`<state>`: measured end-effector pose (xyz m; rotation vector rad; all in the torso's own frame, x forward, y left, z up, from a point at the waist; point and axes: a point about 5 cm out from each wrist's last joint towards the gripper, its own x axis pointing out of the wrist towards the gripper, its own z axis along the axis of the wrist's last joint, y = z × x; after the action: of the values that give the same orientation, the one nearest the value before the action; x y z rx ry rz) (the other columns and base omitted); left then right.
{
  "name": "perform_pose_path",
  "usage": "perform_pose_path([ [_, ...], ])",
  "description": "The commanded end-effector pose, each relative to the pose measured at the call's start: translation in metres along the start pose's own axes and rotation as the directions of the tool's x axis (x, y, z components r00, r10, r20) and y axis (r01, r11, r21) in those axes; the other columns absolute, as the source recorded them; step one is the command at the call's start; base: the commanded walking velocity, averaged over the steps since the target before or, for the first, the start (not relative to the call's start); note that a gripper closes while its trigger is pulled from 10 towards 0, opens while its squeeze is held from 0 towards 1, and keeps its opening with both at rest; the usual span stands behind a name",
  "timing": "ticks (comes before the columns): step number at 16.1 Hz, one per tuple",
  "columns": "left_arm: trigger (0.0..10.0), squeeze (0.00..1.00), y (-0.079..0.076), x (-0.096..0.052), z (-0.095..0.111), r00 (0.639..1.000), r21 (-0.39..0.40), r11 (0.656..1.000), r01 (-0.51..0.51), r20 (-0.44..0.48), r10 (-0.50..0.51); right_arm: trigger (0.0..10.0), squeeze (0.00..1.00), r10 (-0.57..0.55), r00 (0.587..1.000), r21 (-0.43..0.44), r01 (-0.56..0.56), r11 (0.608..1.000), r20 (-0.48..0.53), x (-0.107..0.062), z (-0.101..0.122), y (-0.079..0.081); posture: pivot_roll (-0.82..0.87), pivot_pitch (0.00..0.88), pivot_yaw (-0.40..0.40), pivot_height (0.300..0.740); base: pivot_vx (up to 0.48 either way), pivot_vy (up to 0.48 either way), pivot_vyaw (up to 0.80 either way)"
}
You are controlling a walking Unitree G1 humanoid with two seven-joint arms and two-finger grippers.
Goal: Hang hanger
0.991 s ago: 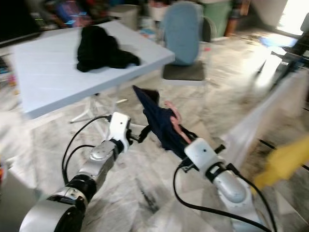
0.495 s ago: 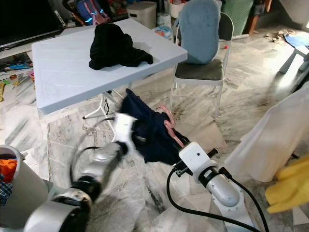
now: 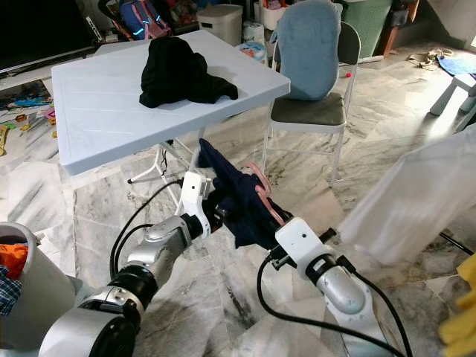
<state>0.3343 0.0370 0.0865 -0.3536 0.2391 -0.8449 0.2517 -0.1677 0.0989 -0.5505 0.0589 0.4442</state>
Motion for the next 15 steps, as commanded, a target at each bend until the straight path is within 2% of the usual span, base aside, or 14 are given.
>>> perform_pose_path([
  [1,10.0,0.00,-0.006,0.002,0.002,0.997,-0.021,0.997,0.077,-0.007,-0.077,10.0,0.00,-0.005,1.000,-0.022,0.006,1.000,0.025,0.005,0.005,-0.001,-0.10,0.000,0.062,0.740,0.000,0.000,0.00],
  [2,10.0,1.00,-0.008,-0.002,-0.002,0.989,0.002,0.990,0.139,-0.043,-0.139,10.0,0.00,-0.028,1.000,-0.037,0.028,0.999,0.005,0.008,0.001,-0.007,-0.10,0.000,0.063,0.740,0.000,0.000,0.00],
  [4,10.0,1.00,-0.006,-0.007,-0.006,0.986,0.039,0.987,0.154,-0.064,-0.151,10.0,0.00,-0.077,0.997,-0.046,0.077,0.996,-0.019,0.010,-0.002,-0.018,-0.10,0.000,0.067,0.740,0.000,0.000,0.00],
  [5,10.0,1.00,-0.004,-0.009,-0.005,0.986,0.034,0.987,0.154,-0.066,-0.152,10.0,0.00,-0.098,0.995,-0.055,0.096,0.994,-0.029,0.011,-0.003,-0.023,-0.10,0.000,0.067,0.740,0.000,0.000,0.00],
  [6,10.0,1.00,-0.006,-0.011,-0.004,0.975,0.016,0.978,0.208,-0.082,-0.206,10.0,0.00,-0.121,0.992,-0.064,0.119,0.991,-0.044,0.013,-0.006,-0.027,-0.10,0.000,0.065,0.740,0.000,0.000,0.00],
  [8,10.0,1.00,-0.008,-0.014,-0.006,0.959,0.063,0.962,0.264,-0.123,-0.255,10.0,0.00,-0.128,0.990,-0.072,0.124,0.990,-0.058,0.015,-0.009,-0.029,-0.10,0.000,0.062,0.740,0.000,0.000,0.00],
  [10,10.0,1.00,-0.003,-0.013,-0.001,0.980,0.071,0.980,0.187,-0.079,-0.182,10.0,0.00,-0.111,0.993,-0.060,0.108,0.992,-0.047,0.018,-0.007,-0.025,-0.10,0.000,0.061,0.740,0.000,0.000,0.00],
  [11,10.0,1.00,-0.001,-0.009,0.004,0.989,0.048,0.989,0.141,-0.041,-0.139,10.0,0.00,-0.086,0.996,-0.056,0.084,0.995,-0.037,0.019,-0.005,-0.019,-0.10,0.000,0.060,0.740,0.000,0.000,0.00],
  [13,10.0,1.00,-0.003,-0.005,0.008,0.992,0.024,0.992,0.126,-0.021,-0.125,10.0,0.00,-0.056,0.998,-0.042,0.055,0.998,-0.031,0.018,-0.005,-0.013,-0.10,0.000,0.059,0.740,0.000,0.000,0.00],
  [14,10.0,0.87,-0.003,-0.004,0.008,0.994,0.014,0.994,0.112,-0.012,-0.112,10.0,0.00,-0.043,0.999,-0.039,0.042,0.998,-0.027,0.016,-0.004,-0.010,-0.11,0.000,0.060,0.740,0.000,0.000,0.00],
  [15,10.0,0.00,-0.004,-0.003,0.007,0.994,0.020,0.994,0.104,-0.018,-0.104,10.0,0.00,-0.029,0.999,-0.035,0.028,0.999,-0.021,0.014,-0.004,-0.008,-0.11,0.000,0.060,0.740,0.000,0.000,0.00],
])
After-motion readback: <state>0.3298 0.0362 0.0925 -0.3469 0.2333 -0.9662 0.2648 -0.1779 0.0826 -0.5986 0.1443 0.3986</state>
